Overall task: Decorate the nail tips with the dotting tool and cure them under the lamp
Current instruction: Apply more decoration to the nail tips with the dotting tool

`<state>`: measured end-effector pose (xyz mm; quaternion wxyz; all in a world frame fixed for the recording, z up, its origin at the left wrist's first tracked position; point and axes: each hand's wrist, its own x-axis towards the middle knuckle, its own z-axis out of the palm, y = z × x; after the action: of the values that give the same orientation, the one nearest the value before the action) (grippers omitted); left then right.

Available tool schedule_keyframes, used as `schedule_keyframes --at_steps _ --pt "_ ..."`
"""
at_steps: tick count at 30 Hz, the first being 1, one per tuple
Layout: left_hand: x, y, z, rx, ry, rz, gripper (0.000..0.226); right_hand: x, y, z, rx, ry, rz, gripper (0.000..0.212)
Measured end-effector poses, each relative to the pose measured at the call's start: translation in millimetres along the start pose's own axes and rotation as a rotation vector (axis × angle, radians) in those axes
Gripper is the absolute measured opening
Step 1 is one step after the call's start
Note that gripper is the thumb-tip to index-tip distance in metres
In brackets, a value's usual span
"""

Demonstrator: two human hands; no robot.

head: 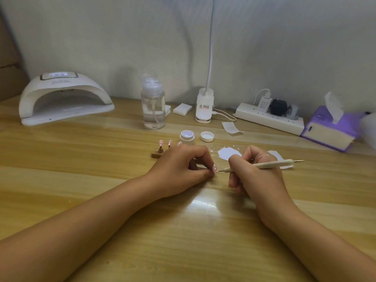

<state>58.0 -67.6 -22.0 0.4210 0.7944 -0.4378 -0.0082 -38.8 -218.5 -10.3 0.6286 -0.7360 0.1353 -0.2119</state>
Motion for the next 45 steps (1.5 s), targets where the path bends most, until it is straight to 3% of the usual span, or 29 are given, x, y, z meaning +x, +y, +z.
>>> schedule_keyframes --at_steps 7,13,25,28,37,39,41,45 --pt "-0.6 0.2 -0.4 0.017 0.003 -0.010 0.016 -0.8 -0.3 2.9 -0.039 -0.019 0.024 0.017" --pt "-0.1 0.0 -0.3 -0.001 -0.004 -0.005 0.010 0.9 2.1 -0.2 -0.013 0.007 0.002 0.035" --pt "-1.0 -0.6 -0.5 -0.005 -0.005 -0.010 0.009 0.9 3.8 0.6 -0.029 -0.002 0.001 0.030" --pt "-0.6 -0.8 -0.1 -0.004 -0.003 -0.018 0.007 0.3 0.8 -1.3 0.120 0.095 0.004 0.037" --pt "-2.4 0.5 -0.2 0.004 0.004 0.010 0.010 15.5 -6.4 -25.0 0.379 0.432 -0.006 0.023" --pt "-1.6 -0.2 -0.3 0.002 0.009 0.015 0.009 22.1 -5.9 -40.1 0.314 0.467 -0.075 0.013" --pt "-1.3 -0.1 0.0 0.001 0.010 0.015 0.008 25.0 -3.7 -58.3 0.091 0.475 -0.160 0.018" --pt "-1.8 1.9 -0.3 0.002 0.013 0.003 0.010 26.0 11.7 -86.8 -0.735 0.278 -0.253 0.010"
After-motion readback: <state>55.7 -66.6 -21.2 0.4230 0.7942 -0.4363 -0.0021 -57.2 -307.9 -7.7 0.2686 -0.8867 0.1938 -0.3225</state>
